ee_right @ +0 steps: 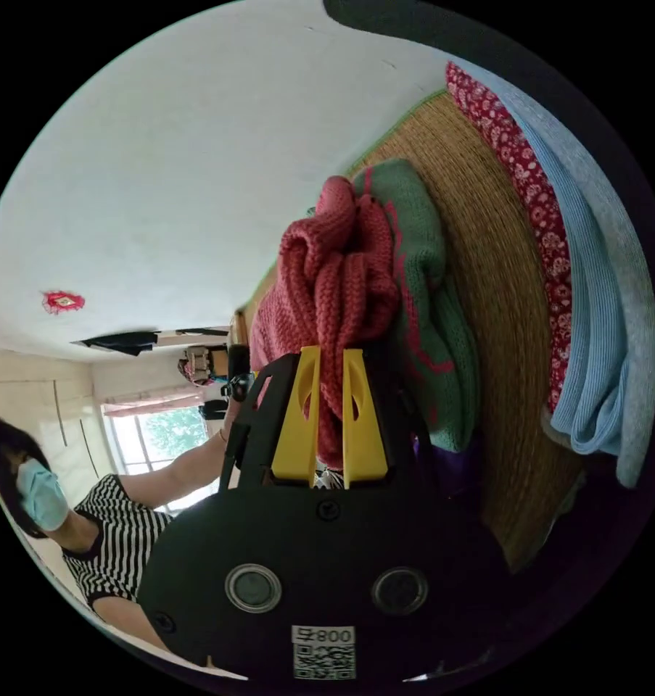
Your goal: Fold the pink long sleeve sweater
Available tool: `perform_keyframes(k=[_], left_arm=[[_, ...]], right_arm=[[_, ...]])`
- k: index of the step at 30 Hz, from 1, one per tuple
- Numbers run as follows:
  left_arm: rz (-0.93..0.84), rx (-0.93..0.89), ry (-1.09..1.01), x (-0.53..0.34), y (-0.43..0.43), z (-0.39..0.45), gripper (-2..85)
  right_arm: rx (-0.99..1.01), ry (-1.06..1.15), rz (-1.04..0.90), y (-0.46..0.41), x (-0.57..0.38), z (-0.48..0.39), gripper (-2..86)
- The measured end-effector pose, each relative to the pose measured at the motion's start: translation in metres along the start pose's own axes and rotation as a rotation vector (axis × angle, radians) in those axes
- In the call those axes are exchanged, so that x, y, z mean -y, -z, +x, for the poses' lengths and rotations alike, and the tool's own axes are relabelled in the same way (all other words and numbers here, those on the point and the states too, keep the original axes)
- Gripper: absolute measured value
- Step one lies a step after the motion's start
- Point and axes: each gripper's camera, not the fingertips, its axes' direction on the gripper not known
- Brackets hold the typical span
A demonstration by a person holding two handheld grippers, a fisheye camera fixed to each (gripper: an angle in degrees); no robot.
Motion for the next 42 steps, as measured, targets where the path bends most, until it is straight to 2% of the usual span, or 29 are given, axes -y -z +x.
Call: perform_keyframes(k=[8,13,16,19,21,23,26,31,34,37,42], left_arm=[[0.066,-0.006,-0.216,0.071,-0.013,0.078,12.7],[0.072,0.01,-0.36,0.082,-0.032,0.111,12.7],[0.065,-0.011,-0.295,0.077,-0.057,0.082,12.7],[0.031,-0.024,-0.083,0.068,-0.093,0.014,13.0],[-0.026,0.043,0.09,0.061,-0.122,-0.04,13.2],[-0.045,0.012,0.095,0.056,-0.137,-0.055,13.3],[-0.022,0.045,0.042,0.057,-0.145,-0.042,14.1],[-0.012,0.2,-0.038,0.053,-0.146,-0.015,13.9],[0.073,0.308,-0.085,0.037,-0.14,0.004,12.0],[0.14,0.324,-0.185,0.029,-0.147,0.026,9.3],[-0.049,0.551,-0.291,0.056,-0.216,0.021,3.3]], right_arm=[[0.043,0.222,0.115,0.075,0.0,-0.125,4.3],[0.034,0.348,0.15,0.113,-0.021,-0.188,3.9],[-0.005,0.329,0.124,0.113,-0.039,-0.193,4.0],[-0.075,0.21,0.048,0.087,-0.053,-0.167,4.4],[-0.116,0.087,-0.017,0.062,-0.06,-0.138,4.8],[-0.121,-0.018,-0.048,0.04,-0.075,-0.116,5.0],[-0.089,0.005,0.035,0.051,-0.096,-0.133,4.2],[-0.311,0.14,0.106,0.065,-0.13,-0.208,1.0],[-0.424,0.278,0.156,0.053,-0.159,-0.264,0.4],[-0.599,0.385,0.096,0.008,-0.177,-0.298,0.2],[-0.751,0.375,-0.156,-0.075,-0.176,-0.285,0.0]])
